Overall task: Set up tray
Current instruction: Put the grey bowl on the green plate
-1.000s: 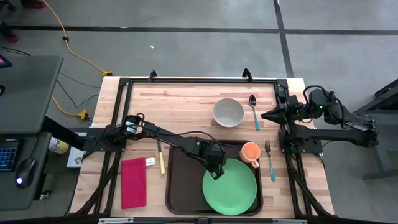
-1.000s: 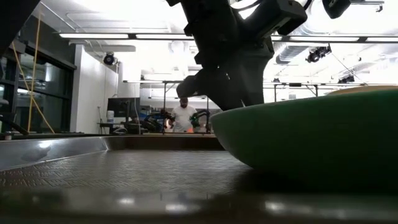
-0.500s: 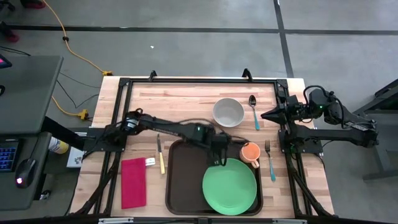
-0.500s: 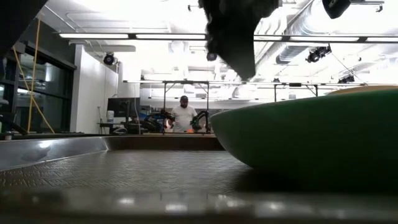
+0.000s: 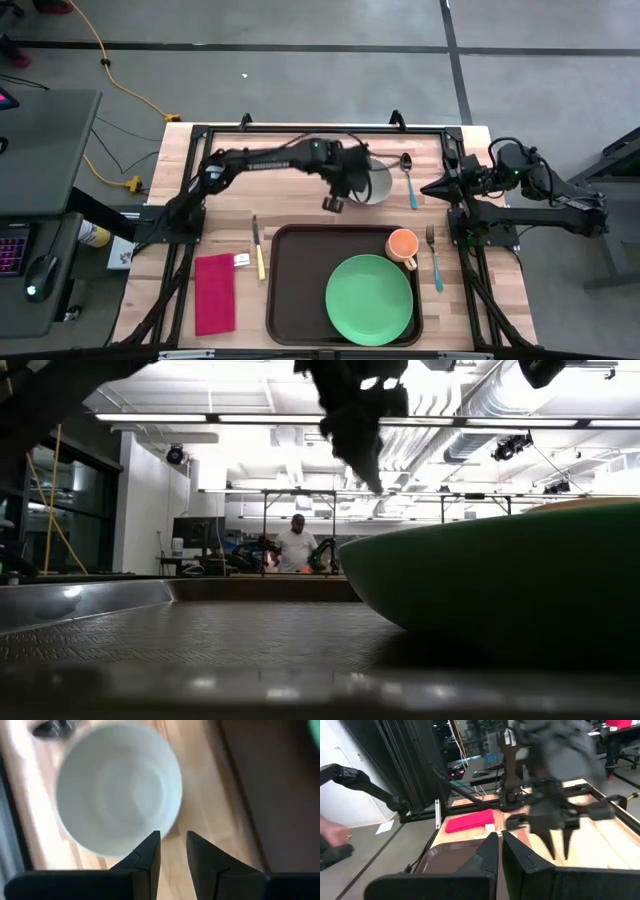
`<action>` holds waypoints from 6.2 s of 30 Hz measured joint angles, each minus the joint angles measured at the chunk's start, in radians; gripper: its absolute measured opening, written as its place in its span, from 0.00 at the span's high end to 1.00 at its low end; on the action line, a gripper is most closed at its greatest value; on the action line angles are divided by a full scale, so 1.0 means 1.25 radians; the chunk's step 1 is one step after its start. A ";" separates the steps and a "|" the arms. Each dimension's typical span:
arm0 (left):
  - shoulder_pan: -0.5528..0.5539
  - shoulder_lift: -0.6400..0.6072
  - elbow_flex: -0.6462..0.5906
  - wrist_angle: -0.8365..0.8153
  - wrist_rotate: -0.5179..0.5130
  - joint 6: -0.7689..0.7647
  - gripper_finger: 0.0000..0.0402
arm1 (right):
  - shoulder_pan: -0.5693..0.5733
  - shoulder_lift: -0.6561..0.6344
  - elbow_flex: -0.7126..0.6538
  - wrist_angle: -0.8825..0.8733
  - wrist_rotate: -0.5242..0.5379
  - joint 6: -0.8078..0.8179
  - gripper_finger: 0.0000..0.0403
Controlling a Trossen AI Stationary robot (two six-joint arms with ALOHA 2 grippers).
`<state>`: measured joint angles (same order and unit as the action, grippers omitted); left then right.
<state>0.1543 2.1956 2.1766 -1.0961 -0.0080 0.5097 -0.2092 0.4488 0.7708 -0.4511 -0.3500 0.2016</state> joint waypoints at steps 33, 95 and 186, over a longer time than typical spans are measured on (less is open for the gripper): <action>0.197 0.001 -0.120 0.169 0.055 -0.447 0.34 | 0.000 0.001 0.000 0.060 0.254 0.051 1.00; 0.176 0.025 0.095 -0.025 0.132 -0.459 0.95 | 0.000 0.001 0.000 0.024 0.086 0.036 1.00; -0.317 0.240 0.111 0.243 0.085 -0.932 0.91 | 0.000 -0.052 0.000 0.055 0.094 0.009 1.00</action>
<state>-0.2424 2.4954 2.3157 -0.7922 0.0982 -0.6556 -0.2096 0.3843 0.7712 -0.3824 -0.2327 0.2123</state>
